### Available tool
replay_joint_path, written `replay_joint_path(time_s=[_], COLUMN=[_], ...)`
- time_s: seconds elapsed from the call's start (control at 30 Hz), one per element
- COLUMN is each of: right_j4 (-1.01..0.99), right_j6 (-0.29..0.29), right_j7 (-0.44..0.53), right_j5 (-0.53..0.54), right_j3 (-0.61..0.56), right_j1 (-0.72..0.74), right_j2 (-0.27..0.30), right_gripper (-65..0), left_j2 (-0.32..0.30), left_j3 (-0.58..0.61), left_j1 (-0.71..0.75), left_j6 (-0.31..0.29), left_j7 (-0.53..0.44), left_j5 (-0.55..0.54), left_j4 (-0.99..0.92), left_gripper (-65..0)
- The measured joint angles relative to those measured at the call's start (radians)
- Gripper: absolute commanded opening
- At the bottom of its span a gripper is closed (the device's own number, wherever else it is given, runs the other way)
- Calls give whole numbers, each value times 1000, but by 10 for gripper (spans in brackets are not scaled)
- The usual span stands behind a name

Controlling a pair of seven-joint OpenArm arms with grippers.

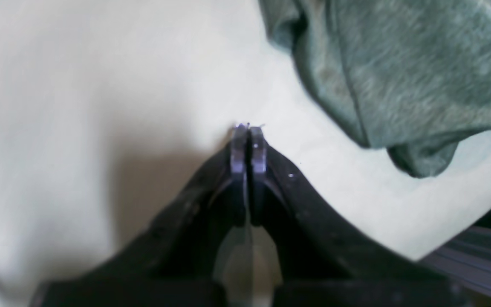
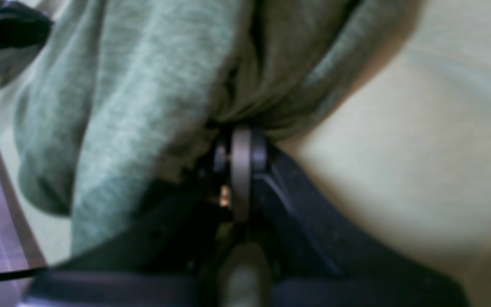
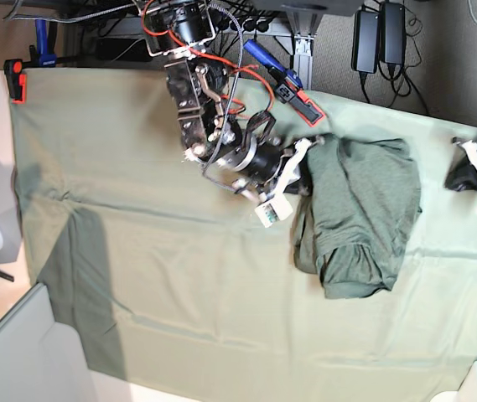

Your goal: Fold the T-shirt properly

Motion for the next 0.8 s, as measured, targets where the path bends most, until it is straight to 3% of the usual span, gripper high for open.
replay_joint_path(time_s=[0.2, 0.37, 0.67, 0.8], right_j4=[97, 190, 237, 323], right_j6=[0, 1, 1, 1], right_j7=[-23, -40, -52, -69], right_j5=[-14, -72, -69, 30], right_j3=[-3, 14, 193, 299], right_j1=[-43, -79, -86, -153], right_j2=[1, 8, 103, 154], right_gripper=[-650, -650, -650, -650], left_j2=[-1, 0, 19, 39], left_j3=[-164, -232, -284, -315], left_j1=[53, 113, 235, 313], left_j6=[1, 2, 3, 4], left_j7=[6, 13, 43, 65], left_j5=[-58, -64, -138, -157], left_j4=[3, 39, 199, 293], left_gripper=[-650, -650, -650, -650])
